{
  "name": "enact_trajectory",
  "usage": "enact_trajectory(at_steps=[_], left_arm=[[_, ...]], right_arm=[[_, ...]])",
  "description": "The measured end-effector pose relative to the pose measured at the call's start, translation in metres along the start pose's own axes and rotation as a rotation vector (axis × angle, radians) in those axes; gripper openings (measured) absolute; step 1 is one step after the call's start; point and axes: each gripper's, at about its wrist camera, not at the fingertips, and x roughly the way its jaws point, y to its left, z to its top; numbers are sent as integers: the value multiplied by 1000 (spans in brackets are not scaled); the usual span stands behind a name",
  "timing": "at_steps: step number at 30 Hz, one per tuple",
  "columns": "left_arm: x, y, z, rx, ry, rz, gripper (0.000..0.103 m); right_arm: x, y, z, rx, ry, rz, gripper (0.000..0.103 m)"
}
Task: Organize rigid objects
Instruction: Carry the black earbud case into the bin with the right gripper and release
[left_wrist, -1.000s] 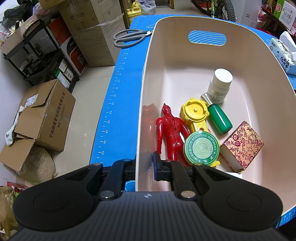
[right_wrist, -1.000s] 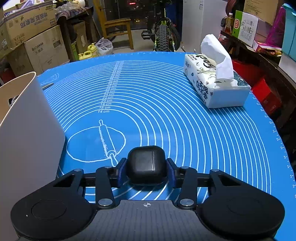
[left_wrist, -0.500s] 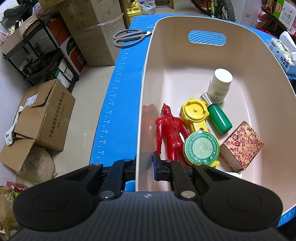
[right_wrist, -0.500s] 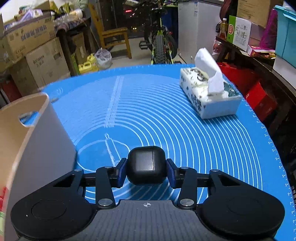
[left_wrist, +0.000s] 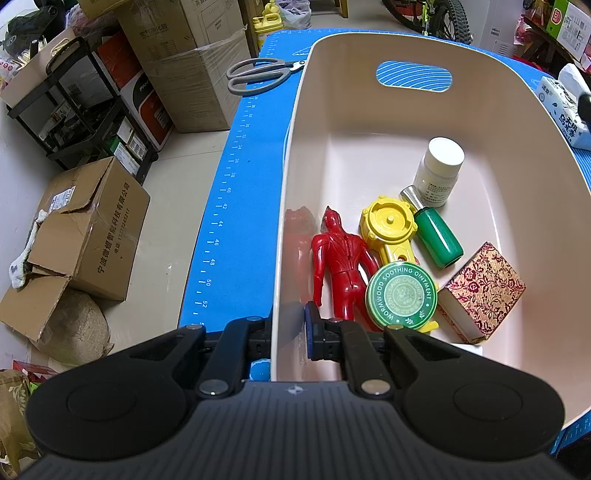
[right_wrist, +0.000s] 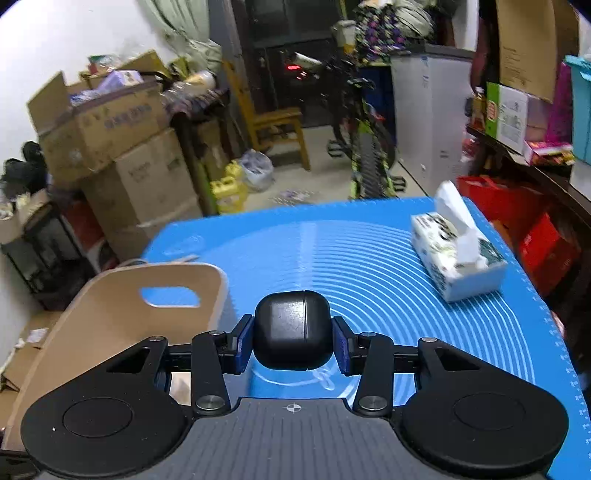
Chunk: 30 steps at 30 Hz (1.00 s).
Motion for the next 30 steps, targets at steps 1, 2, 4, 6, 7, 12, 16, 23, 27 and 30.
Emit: enact_trajectory(at_steps=[1,2,4,6,7,12,16,23,27,30], left_arm=[[0,0,0,0,-1,-1,14],[0,1,0,0,-1,-2,14],[0,1,-2,-1,-3,-3,13],[0,1,-1,-1,-3,-2,14],[0,2,-1,-2,-3,-2,13],[0,2,-1,-2,-3,-3,13],[0,2,-1,-1,-3,-3,13],[0,2,-1,-2,-4,-4,13],[0,2,-1,-3,-4,-4,13],[0,2,-1,-3,-4,-4,13]], right_arm=[[-3,5,1,-8,-8,11,50],[-6,10,2,-21,-16,23,50],[-12,22,2,-47,-33,42,50],[-18,34,2,-73,-45,66,50],[-20,40,2,-83,-47,77,50],[-28,71,-5,-146,-34,132,50],[-27,95,-15,-203,-10,163,50],[-19,124,-36,-282,64,188,50],[-11,136,-43,-311,116,189,50],[-6,140,-50,-330,160,190,50]])
